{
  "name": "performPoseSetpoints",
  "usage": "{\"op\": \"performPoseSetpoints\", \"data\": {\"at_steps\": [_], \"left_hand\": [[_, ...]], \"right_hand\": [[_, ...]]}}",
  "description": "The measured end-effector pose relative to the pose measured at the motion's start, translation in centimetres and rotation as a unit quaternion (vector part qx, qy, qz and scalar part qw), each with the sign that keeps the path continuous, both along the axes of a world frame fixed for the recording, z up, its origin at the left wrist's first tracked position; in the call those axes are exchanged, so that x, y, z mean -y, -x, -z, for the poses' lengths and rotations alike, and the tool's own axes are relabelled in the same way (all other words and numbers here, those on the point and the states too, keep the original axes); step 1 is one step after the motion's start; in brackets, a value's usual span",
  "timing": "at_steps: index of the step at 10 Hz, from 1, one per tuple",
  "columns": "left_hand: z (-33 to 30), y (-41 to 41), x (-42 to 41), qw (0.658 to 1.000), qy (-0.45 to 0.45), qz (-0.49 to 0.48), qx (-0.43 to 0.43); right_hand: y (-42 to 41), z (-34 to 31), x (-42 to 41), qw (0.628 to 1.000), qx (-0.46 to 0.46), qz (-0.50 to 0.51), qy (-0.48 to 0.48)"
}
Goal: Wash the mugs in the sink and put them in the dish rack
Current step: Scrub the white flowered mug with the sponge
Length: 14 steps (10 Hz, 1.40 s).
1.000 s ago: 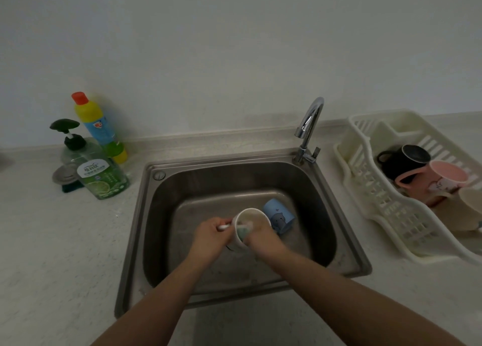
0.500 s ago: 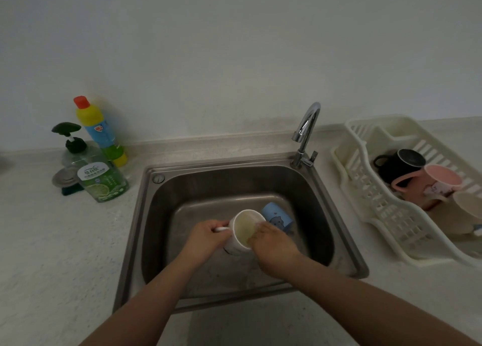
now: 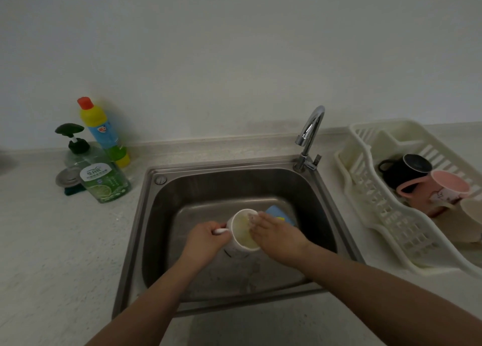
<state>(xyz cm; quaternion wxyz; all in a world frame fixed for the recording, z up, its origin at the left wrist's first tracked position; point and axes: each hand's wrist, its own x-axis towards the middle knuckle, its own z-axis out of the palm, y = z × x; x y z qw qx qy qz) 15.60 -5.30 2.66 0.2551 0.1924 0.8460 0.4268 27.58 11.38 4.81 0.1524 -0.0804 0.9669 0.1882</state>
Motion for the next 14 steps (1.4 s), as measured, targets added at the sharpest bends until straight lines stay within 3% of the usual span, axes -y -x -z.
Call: {"op": "performPoseSetpoints", "data": {"at_steps": [1, 2, 3, 4, 5, 6, 7, 8, 9, 10, 11, 12, 13, 14], "left_hand": [[0.3, 0.1, -0.5, 0.999, 0.008, -0.034, 0.0], [0.5, -0.4, -0.4, 1.0, 0.004, -0.026, 0.013], [0.6, -0.1, 0.0, 0.998, -0.031, -0.02, 0.047], [-0.1, 0.7, 0.6, 0.998, -0.048, 0.015, 0.042], [-0.6, 1.0, 0.9, 0.997, -0.009, 0.076, -0.005], [-0.4, 0.7, 0.5, 0.999, -0.001, 0.033, 0.006], [-0.3, 0.2, -0.4, 1.0, -0.008, 0.004, 0.005], [-0.2, -0.6, -0.6, 1.0, -0.006, 0.004, 0.014], [0.1, -0.4, -0.1, 0.999, -0.023, -0.012, 0.048], [-0.3, 0.8, 0.5, 0.999, -0.029, 0.039, 0.019], [-0.7, 1.3, 0.5, 0.996, -0.001, 0.081, -0.025], [-0.8, 1.2, -0.2, 0.999, -0.013, 0.027, -0.029], [-0.7, 0.5, -0.5, 1.0, -0.024, -0.005, -0.018], [-0.6, -0.4, -0.3, 1.0, -0.027, 0.015, -0.005]], "right_hand": [[0.3, -0.2, 2.9, 0.972, 0.032, 0.163, 0.164], [1.6, -0.6, 4.5, 0.782, -0.002, 0.416, 0.465], [2.2, -1.6, 4.0, 0.511, -0.062, 0.508, 0.69], [0.4, -1.1, 3.1, 0.831, 0.049, 0.285, 0.475], [-0.7, 1.5, -0.1, 1.0, 0.013, -0.025, 0.002], [-0.2, 1.3, -0.4, 1.0, 0.01, -0.011, -0.023], [0.4, 0.8, 2.9, 0.968, 0.044, 0.16, 0.188], [1.4, 0.1, 4.8, 0.766, -0.024, 0.384, 0.515], [1.2, -0.8, 4.5, 0.588, -0.061, 0.437, 0.678], [-0.5, -0.2, 2.8, 0.934, 0.069, 0.178, 0.302], [-1.0, 0.6, -0.1, 0.999, -0.003, -0.035, -0.008], [-0.1, 0.0, 1.0, 0.998, 0.0, 0.055, 0.044], [0.5, -0.2, 4.3, 0.89, 0.006, 0.281, 0.36], [2.3, -1.4, 5.2, 0.494, -0.068, 0.526, 0.689]]}}
